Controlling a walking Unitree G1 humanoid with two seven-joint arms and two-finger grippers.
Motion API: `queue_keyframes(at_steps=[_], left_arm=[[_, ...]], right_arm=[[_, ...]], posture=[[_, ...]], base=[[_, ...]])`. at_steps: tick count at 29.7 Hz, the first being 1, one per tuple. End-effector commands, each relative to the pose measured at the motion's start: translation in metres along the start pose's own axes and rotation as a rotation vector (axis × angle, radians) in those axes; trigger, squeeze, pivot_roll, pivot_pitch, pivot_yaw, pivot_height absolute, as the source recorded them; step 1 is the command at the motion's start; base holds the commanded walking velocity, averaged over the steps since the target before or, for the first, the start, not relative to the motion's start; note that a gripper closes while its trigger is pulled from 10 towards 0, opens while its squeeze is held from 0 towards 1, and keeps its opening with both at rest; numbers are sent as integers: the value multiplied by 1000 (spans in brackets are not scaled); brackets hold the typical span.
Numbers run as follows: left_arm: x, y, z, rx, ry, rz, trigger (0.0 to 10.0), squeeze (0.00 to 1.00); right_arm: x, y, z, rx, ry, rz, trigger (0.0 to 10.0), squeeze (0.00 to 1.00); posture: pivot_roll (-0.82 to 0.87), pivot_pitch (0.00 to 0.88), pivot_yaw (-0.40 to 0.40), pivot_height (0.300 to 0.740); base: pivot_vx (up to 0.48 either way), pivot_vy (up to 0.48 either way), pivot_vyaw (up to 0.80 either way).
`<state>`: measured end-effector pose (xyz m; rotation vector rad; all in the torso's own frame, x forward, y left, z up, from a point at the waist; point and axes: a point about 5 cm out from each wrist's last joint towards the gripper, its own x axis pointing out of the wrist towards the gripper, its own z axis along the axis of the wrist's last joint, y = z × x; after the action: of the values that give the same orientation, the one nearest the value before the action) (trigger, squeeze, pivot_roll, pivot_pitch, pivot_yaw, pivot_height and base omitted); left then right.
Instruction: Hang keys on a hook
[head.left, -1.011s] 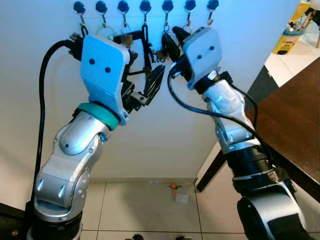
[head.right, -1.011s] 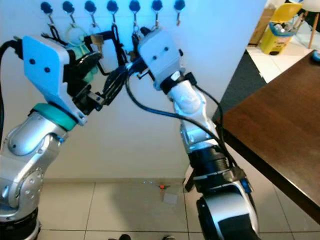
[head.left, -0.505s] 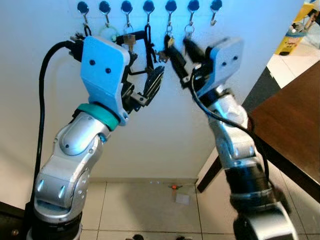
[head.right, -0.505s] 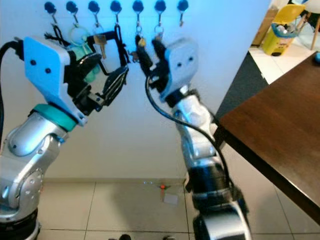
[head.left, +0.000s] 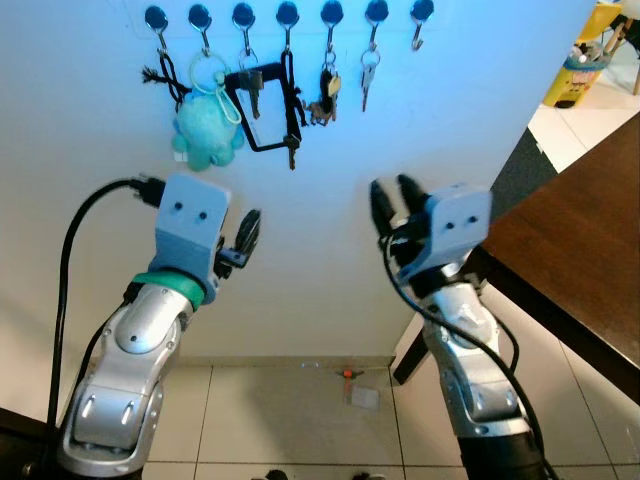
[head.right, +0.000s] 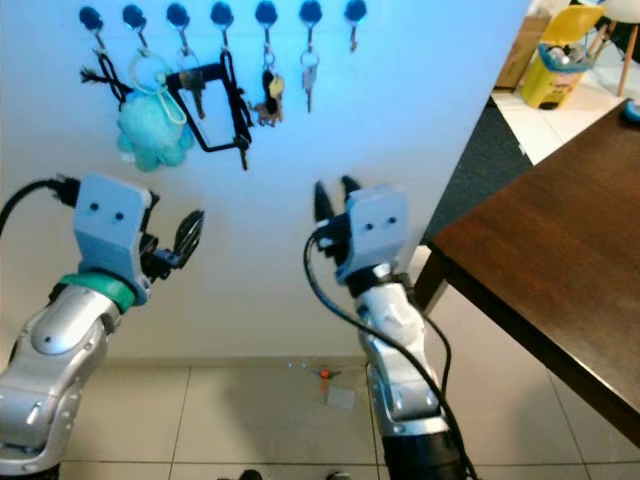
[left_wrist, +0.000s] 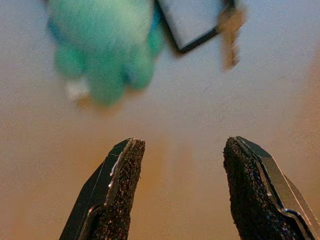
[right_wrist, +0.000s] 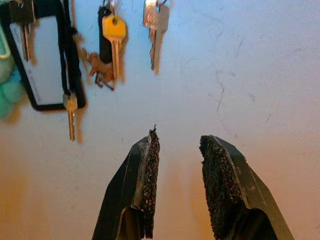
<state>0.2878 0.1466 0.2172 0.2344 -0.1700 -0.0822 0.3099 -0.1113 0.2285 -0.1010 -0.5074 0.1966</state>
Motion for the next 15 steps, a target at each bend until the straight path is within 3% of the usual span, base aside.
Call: queue_keyframes(at_steps=[1,8,15], left_arm=[[0,4,-8,12,19,51,10000,0],[2,16,-21,69,45,170,10000,0],[-1,18,-31,85,53,198,10000,0]], right_arm=[[1,1,-1,-17,-1,-15,10000,0],[-5,2,-14,-7,79,-102,10000,0],[-12,7,-28,11,185,-110,10000,0]], posture=[[-80,112,110,740],[-82,97,101,740],[-91,90,100,740]], base=[[0,0,0],[0,0,0],[-74,0,0]])
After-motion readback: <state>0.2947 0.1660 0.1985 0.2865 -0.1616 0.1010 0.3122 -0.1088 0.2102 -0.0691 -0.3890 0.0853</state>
